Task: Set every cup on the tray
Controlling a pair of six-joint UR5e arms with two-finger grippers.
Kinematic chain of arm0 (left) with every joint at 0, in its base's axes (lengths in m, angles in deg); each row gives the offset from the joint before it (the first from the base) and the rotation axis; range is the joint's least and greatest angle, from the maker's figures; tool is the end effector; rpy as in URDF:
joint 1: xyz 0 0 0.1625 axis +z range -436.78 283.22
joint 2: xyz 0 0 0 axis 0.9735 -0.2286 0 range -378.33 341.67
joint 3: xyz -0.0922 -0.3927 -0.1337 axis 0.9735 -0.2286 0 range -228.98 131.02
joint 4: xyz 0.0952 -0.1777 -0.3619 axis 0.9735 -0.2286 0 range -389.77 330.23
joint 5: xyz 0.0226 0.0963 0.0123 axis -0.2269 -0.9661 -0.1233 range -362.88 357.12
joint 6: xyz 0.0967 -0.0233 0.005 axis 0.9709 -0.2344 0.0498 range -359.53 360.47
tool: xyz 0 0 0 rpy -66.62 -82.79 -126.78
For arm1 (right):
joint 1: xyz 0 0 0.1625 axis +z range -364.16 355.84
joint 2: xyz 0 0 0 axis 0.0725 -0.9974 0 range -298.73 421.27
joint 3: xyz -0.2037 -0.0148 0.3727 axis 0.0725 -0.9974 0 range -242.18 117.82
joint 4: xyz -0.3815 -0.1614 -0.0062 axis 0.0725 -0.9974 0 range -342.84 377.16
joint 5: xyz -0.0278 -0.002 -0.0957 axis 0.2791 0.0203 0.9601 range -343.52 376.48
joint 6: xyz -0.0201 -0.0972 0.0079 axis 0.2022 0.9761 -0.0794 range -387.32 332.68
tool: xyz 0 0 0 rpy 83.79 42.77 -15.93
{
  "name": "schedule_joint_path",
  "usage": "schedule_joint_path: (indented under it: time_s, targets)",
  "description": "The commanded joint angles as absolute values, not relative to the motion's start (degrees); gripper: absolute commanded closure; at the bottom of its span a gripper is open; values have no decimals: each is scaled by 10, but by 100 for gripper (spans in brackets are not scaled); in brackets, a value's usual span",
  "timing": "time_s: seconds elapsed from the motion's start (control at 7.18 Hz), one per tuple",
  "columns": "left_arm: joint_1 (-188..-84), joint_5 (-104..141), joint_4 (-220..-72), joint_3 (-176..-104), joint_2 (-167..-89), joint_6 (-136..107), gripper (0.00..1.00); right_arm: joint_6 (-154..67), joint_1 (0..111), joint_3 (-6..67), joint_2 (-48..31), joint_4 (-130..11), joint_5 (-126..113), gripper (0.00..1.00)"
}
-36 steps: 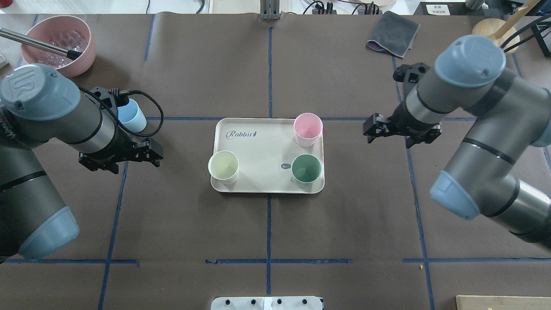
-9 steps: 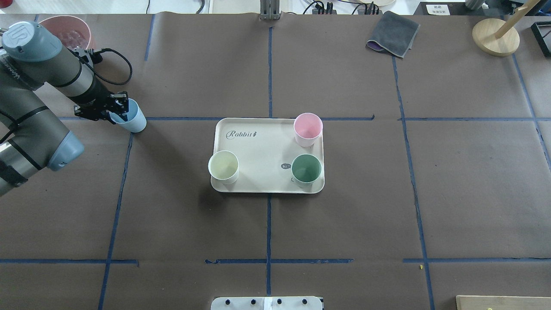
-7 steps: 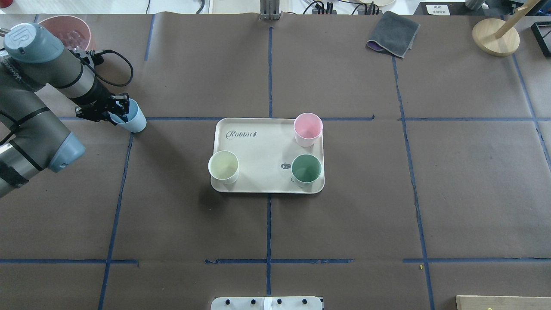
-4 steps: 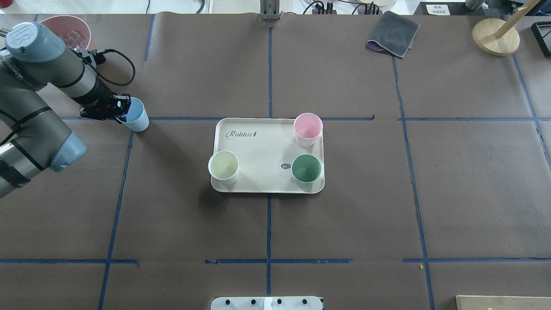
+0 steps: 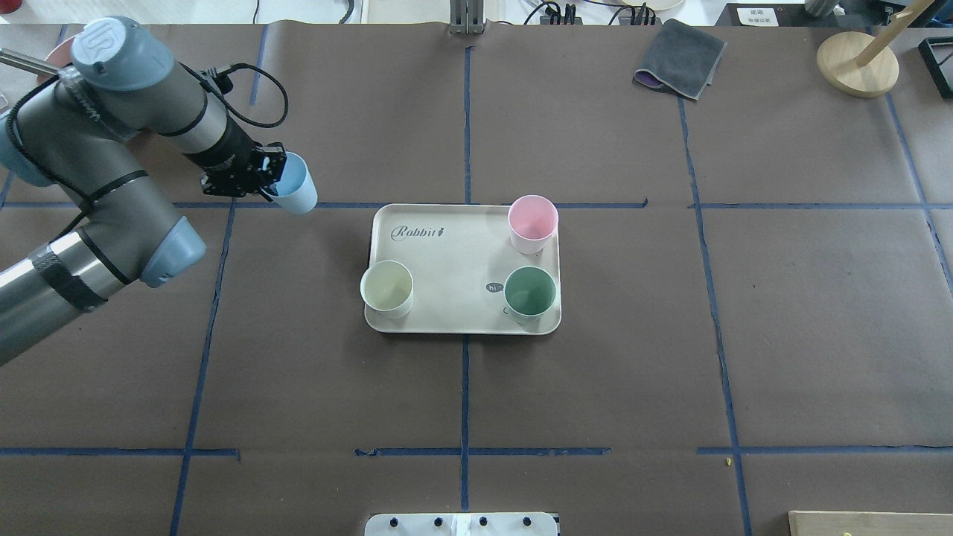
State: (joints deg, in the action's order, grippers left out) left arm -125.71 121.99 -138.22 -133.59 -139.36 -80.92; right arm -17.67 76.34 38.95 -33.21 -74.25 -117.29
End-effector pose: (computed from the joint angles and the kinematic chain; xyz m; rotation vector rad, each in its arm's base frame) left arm 0.4031 -0.5787 0.3463 -0.1486 0.9363 -0.4168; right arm -0.0128 -0.4665 0.6033 0.0885 -0.7676 -0.3526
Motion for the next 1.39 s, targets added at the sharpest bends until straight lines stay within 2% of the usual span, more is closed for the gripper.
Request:
schedule_joint_path:
  time_s: [0.0,0.42,0.56,0.7,0.84,1.11,1.25]
  targets:
    - [-1199,1190,-1380,-1331,-1448,-907,96,-177,763,389,-332,-742,-1173,1]
    - [-1149,1152,-1371,-1328,-1477,-937,95,-177,764,390,-333,-742,-1173,1]
    - [-1139,1130,-1371,-1328,-1480,-951,92,-177,764,389,-333,-742,-1173,1]
    - [-1139,1130,-1370,-1329,-1479,-952,70,-177,764,390,-333,-743,-1173,1]
    - [-1139,1129,-1367,-1328,-1477,-951,56,-177,764,390,-333,-742,-1174,1]
    - [-1140,1131,-1349,-1337,-1476,-928,1,-177,764,390,-333,-742,-1173,1]
    - [-1152,1137,-1292,-1369,-1472,-881,0,-177,764,389,-333,-742,-1172,1]
